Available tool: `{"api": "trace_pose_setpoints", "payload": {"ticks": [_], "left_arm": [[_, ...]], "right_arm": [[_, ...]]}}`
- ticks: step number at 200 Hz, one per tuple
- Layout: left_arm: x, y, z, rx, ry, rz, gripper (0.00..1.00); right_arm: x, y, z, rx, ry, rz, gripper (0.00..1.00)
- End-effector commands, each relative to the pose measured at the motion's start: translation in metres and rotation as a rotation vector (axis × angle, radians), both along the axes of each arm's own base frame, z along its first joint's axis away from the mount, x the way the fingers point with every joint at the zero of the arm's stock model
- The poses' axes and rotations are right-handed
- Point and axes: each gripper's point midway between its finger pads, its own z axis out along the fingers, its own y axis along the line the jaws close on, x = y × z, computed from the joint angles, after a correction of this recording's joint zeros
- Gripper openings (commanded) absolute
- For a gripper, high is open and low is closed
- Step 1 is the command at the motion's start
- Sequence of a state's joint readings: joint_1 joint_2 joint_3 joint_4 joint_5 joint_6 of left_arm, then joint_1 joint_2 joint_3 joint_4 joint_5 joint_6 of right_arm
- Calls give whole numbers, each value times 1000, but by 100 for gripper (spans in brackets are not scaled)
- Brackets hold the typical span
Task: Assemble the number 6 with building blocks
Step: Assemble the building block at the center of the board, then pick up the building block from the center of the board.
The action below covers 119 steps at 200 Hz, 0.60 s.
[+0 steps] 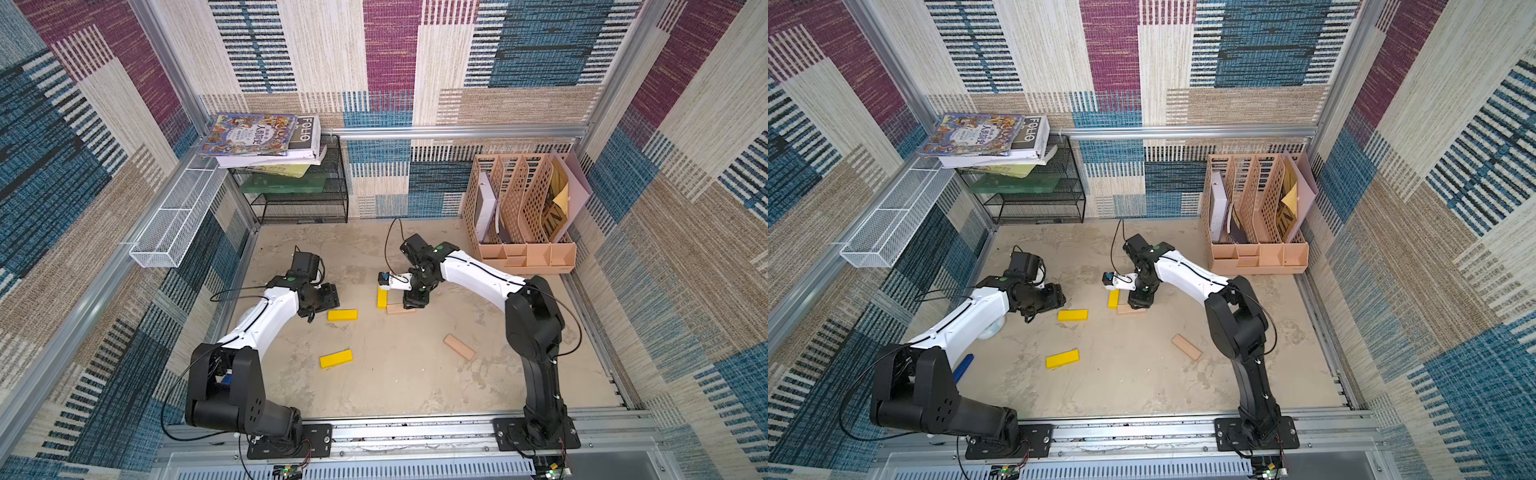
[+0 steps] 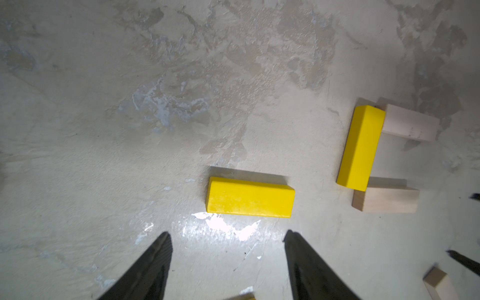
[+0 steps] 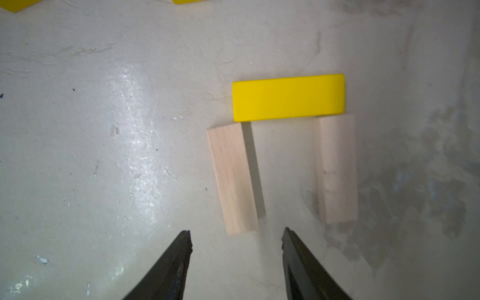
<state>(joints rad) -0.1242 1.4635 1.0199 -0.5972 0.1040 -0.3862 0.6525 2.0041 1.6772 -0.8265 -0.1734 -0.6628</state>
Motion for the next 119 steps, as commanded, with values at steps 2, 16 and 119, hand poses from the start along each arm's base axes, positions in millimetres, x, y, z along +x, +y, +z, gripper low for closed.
{"api": "trace_pose_setpoints", "payload": {"ticks": [2, 16, 119], "left_arm": [[4, 0, 8, -5, -32, 3, 73], [4, 1, 9, -1, -44, 5, 73], [2, -6, 1, -45, -45, -4, 72]], "right_arm": [[-16, -24, 16, 7, 58, -154, 66], [-23, -46, 26, 0, 106, -297, 66], [-114, -141, -44, -239, 182, -913, 68]]}}
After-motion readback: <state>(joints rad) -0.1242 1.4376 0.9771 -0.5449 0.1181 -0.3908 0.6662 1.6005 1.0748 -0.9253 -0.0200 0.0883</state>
